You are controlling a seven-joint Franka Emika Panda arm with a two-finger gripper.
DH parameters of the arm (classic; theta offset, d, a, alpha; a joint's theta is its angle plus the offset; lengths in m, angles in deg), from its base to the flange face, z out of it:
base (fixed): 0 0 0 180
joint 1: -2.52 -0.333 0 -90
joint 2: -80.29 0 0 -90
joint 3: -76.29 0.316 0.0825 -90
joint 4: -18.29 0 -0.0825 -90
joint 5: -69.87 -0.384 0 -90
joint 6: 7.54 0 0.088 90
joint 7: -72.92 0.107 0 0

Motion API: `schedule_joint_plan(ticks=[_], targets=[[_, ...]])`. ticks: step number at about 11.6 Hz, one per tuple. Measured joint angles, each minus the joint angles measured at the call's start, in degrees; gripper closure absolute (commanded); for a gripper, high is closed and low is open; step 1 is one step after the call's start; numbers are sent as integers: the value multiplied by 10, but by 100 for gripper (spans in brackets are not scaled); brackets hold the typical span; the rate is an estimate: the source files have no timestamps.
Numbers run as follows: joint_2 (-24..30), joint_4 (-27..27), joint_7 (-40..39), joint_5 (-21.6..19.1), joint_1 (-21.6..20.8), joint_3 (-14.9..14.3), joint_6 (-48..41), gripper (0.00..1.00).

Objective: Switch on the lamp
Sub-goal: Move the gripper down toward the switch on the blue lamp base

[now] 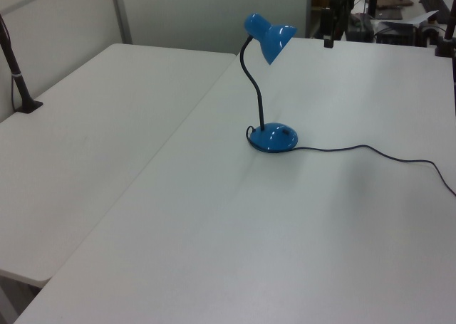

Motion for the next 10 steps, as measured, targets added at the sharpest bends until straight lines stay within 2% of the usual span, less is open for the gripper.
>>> schedule_joint_plan(ticks=[3,5,6,8,10], targets=[[0,0,0,0,0,0,0,0],[0,0,0,0,0,0,0,35],[0,0,-4,0,0,0,0,57],[0,0,-22,0,0,0,0,84],[0,0,-32,0,0,0,0,89]])
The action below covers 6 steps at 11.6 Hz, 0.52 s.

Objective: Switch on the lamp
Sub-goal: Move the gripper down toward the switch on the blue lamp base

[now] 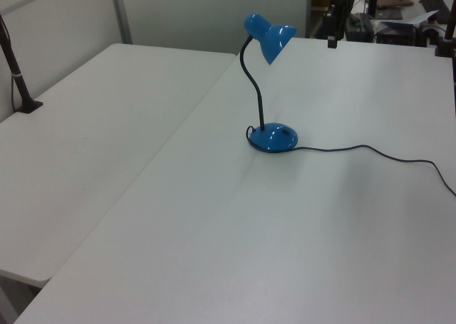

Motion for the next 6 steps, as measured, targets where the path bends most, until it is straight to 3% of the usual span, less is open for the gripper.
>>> schedule_joint_plan(ticks=[4,6], targets=[[-2,1,-3,-9,0,0,0,91],[-4,11,-4,-12,0,0,3,98]])
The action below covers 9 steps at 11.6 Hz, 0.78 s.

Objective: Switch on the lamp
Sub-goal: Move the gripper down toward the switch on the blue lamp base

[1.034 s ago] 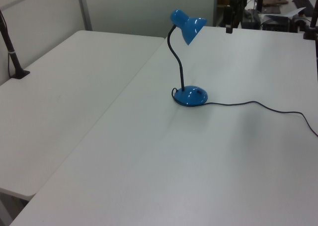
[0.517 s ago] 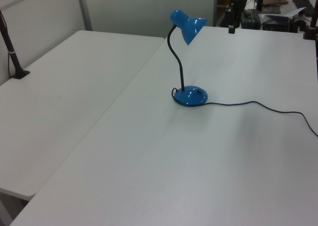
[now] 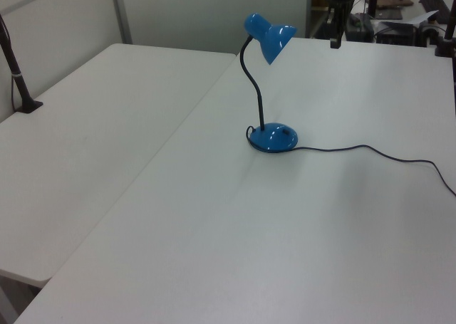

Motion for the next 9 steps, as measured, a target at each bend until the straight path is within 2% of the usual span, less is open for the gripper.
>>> schedule_joint_plan(ticks=[2,5,9], targets=[[0,35,-1,-1,0,0,29,100],[2,127,-1,-1,0,0,101,100],[1,261,2,-1,0,0,268,100]])
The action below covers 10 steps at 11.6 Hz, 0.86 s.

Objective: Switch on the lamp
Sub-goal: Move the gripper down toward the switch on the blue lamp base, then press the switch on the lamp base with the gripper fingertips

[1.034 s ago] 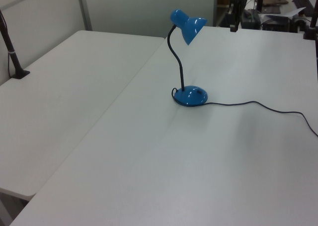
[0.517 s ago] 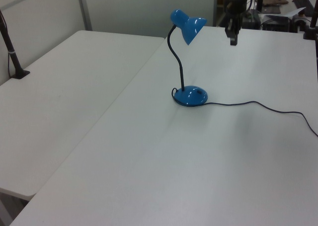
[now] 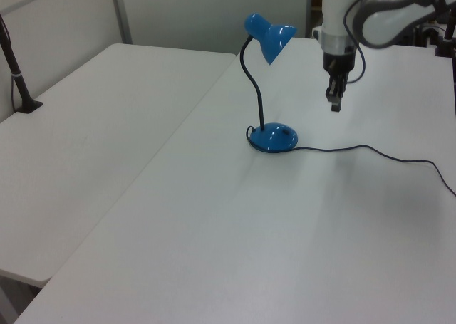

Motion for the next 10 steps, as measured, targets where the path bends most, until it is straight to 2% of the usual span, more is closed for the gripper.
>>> schedule_joint_plan(ticks=[3,7,10], targets=[[-24,32,3,0,0,0,101,100],[-78,31,5,0,2,0,225,100],[-91,27,5,4,2,0,290,100]])
